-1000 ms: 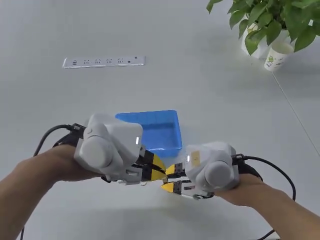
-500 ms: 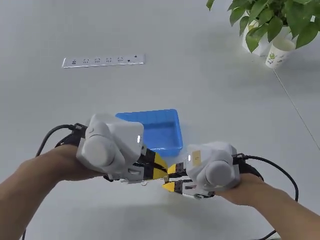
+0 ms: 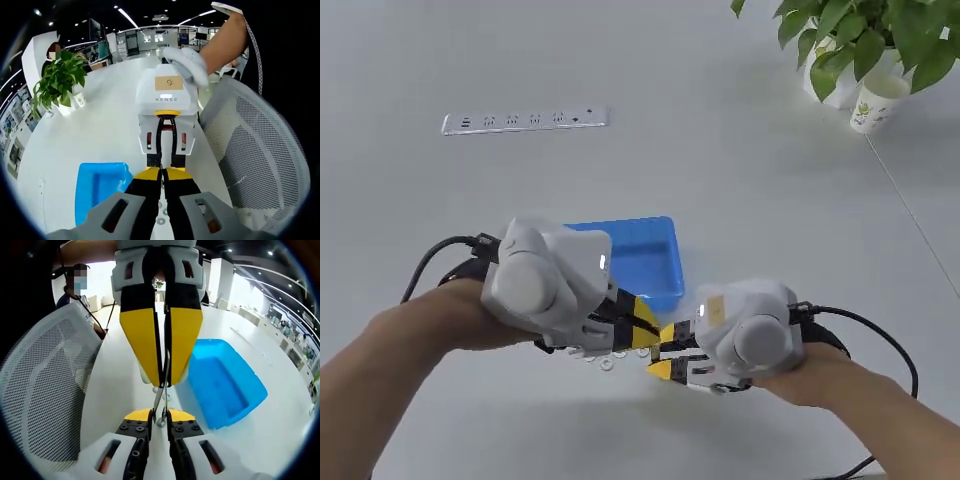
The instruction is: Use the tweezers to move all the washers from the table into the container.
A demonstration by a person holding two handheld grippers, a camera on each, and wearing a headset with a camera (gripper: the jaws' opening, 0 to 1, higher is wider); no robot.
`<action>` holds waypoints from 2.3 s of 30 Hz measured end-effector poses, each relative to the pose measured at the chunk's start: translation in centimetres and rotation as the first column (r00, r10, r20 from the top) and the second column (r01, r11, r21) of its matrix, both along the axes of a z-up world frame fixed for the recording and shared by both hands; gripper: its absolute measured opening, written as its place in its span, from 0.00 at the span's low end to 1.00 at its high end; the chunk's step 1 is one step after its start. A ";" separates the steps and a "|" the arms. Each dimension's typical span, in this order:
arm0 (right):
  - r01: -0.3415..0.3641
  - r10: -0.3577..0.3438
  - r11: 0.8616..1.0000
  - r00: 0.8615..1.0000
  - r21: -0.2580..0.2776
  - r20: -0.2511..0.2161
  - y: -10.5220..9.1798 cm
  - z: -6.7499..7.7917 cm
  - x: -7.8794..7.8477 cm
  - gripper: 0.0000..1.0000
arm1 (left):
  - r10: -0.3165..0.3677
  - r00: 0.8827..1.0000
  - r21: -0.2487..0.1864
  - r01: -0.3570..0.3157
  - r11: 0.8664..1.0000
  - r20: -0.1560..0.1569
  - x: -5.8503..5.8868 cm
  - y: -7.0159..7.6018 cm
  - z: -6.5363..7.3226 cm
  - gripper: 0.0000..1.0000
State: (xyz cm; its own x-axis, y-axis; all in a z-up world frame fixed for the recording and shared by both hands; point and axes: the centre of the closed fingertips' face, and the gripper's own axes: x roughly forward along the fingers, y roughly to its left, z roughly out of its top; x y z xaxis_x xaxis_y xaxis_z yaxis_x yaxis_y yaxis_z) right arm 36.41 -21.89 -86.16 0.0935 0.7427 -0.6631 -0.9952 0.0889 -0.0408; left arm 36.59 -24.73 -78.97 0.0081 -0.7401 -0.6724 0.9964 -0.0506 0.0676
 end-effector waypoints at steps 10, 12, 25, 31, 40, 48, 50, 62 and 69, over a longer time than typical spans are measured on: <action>0.013 -0.013 1.000 1.000 0.022 -0.022 0.2 0.3 0.0 0.13 | -0.009 1.000 0.012 0.009 1.000 -0.013 -0.1 0.0 -0.2 0.05; 0.011 -0.011 1.000 1.000 0.023 -0.021 0.3 0.3 0.0 0.13 | -0.009 1.000 0.015 0.009 1.000 -0.013 -0.1 0.1 -0.2 0.05; 0.023 -0.022 1.000 0.999 0.013 -0.047 0.1 0.1 0.0 0.11 | -0.015 1.000 0.023 0.016 1.000 -0.014 -0.1 -0.1 -0.5 0.06; 0.031 -0.030 0.999 0.998 0.014 -0.057 0.1 0.2 -0.1 0.10 | -0.018 1.000 0.024 0.018 1.000 -0.016 -0.2 -0.1 -0.5 0.06; 0.033 -0.033 0.999 0.998 0.012 -0.061 0.3 0.2 0.0 0.10 | -0.012 1.000 0.027 0.013 1.000 -0.020 -0.1 0.1 -0.5 0.06; 0.024 -0.024 1.000 0.998 0.001 -0.054 0.2 0.2 -0.1 0.10 | -0.013 1.000 0.030 0.014 0.999 -0.021 -0.2 0.1 -0.5 0.06; 0.020 -0.020 1.000 0.998 -0.001 -0.056 0.3 0.2 -0.2 0.10 | -0.014 1.000 0.034 0.015 0.999 -0.022 -0.3 0.2 -0.5 0.06; 0.003 -0.003 1.000 0.999 -0.002 -0.048 0.3 1.0 -0.3 0.10 | -0.011 1.000 0.031 0.011 0.999 -0.016 -0.4 0.3 0.3 0.06; -0.005 0.005 1.000 0.999 -0.003 -0.046 0.3 1.8 -0.2 0.10 | -0.010 1.000 0.034 0.010 0.999 -0.009 -0.4 0.4 1.2 0.06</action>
